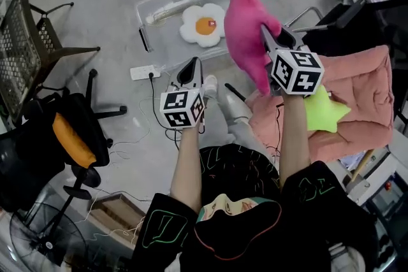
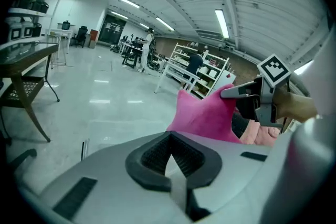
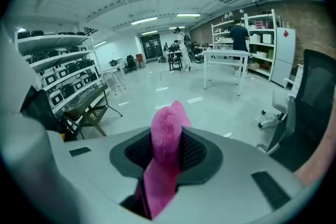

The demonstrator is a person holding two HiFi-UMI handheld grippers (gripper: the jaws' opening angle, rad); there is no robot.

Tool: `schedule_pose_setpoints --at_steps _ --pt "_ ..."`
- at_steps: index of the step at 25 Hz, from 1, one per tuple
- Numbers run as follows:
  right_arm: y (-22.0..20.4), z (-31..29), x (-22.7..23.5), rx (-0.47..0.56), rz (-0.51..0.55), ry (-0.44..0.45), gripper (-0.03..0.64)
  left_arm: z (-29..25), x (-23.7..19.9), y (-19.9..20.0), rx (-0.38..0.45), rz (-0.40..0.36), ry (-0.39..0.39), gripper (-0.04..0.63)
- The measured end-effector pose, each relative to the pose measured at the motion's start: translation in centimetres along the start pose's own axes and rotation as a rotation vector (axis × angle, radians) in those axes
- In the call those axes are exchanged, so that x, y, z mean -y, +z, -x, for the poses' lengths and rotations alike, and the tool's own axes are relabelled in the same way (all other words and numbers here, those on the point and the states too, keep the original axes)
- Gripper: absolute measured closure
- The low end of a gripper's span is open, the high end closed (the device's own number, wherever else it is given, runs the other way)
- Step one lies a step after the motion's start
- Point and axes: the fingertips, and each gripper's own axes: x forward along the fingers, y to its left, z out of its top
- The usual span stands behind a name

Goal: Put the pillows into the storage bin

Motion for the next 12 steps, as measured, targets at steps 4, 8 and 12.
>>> schedule_pose_setpoints --at_steps 4,8,12 --pt "-1.2 -5.9 -1.5 -0.065 0.038 0.035 0.5 -1.0 -3.0 0.3 -0.016 0.018 0.034 0.601" --pt "-1.9 -10.9 -2.5 -0.097 0.052 0.059 0.472 -2.7 -5.3 0.7 -0.027 0.028 0.055 0.601" --pt "-1.7 -12.3 -4.0 -0.093 0.059 0.067 0.426 -3.3 -6.0 1.0 -0.043 0.036 0.045 0.601"
